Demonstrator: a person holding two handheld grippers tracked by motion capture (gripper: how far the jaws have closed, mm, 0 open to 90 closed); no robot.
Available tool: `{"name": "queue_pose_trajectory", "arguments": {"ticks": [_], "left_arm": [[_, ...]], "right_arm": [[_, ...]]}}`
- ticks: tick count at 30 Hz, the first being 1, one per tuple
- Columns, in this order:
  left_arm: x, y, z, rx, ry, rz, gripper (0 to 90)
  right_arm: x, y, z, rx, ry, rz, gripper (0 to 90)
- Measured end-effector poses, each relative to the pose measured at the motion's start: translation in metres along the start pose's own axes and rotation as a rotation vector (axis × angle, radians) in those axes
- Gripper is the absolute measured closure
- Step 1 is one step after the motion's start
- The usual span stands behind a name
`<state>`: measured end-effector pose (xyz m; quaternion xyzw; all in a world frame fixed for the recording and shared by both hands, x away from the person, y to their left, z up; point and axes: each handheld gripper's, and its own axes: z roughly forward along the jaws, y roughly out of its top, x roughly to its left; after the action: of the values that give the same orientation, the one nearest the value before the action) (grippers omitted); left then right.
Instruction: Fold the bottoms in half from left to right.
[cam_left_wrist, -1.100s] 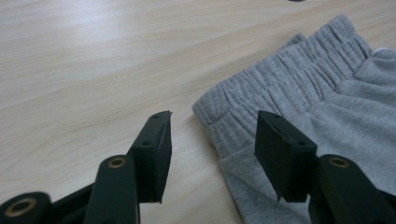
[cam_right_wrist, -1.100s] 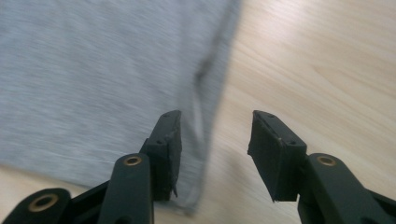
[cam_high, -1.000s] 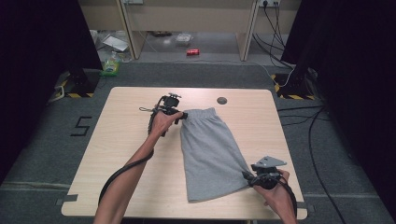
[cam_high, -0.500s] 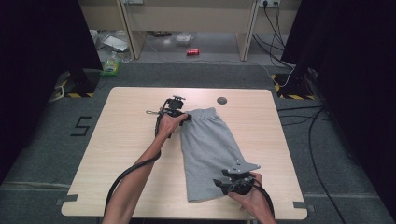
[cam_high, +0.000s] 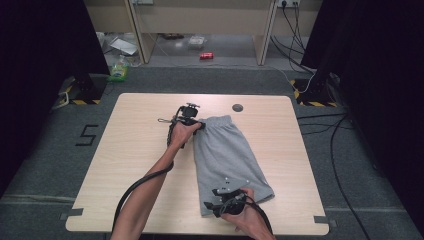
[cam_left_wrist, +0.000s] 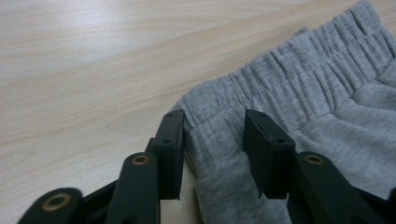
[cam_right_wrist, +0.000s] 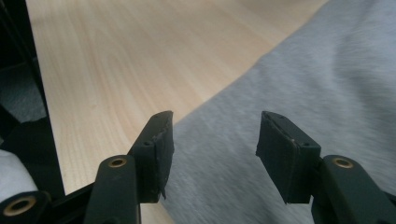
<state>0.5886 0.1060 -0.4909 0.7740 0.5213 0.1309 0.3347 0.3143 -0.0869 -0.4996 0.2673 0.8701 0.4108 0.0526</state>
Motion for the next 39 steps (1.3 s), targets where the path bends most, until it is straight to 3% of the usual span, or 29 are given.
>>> {"name": "queue_pose_trajectory", "arguments": {"ticks": [5, 12, 15, 19, 23, 27, 28, 29, 30, 34, 39], "left_arm": [[-0.002, 0.001, -0.001, -0.009, 0.007, 0.031, 70.0], [-0.002, 0.001, -0.002, -0.019, 0.005, 0.051, 74.5], [-0.002, 0.001, -0.002, -0.020, 0.007, 0.053, 74.7], [-0.003, 0.001, -0.002, -0.020, 0.009, 0.063, 74.9], [-0.003, 0.002, -0.002, -0.018, 0.011, 0.071, 74.9], [-0.003, 0.002, -0.002, -0.019, 0.010, 0.070, 74.9], [-0.003, 0.002, -0.002, -0.019, 0.010, 0.070, 75.0], [-0.003, 0.002, -0.002, -0.020, 0.012, 0.070, 75.0], [-0.003, 0.002, -0.002, -0.020, 0.012, 0.071, 75.1], [-0.003, 0.003, -0.001, -0.027, 0.010, 0.080, 75.8], [0.002, 0.005, -0.005, -0.023, -0.002, 0.116, 76.9]], "right_arm": [[0.007, 0.002, 0.010, 0.026, 0.018, -0.022, 48.3], [0.014, 0.004, 0.021, 0.061, 0.024, -0.077, 62.8], [0.017, 0.005, 0.023, 0.069, 0.018, -0.086, 63.6], [0.027, 0.008, 0.019, 0.058, 0.027, -0.079, 54.7], [0.035, 0.006, 0.022, 0.102, -0.003, -0.114, 55.7], [0.031, 0.003, 0.023, 0.086, -0.032, -0.115, 70.5], [0.031, 0.003, 0.023, 0.086, -0.032, -0.115, 70.5], [0.031, 0.004, 0.023, 0.086, -0.044, -0.128, 79.6], [0.030, 0.004, 0.023, 0.084, -0.050, -0.140, 82.6], [0.028, 0.008, 0.028, 0.077, -0.016, -0.114, 85.2], [0.037, 0.022, 0.044, 0.065, 0.037, -0.129, 85.6]]}}
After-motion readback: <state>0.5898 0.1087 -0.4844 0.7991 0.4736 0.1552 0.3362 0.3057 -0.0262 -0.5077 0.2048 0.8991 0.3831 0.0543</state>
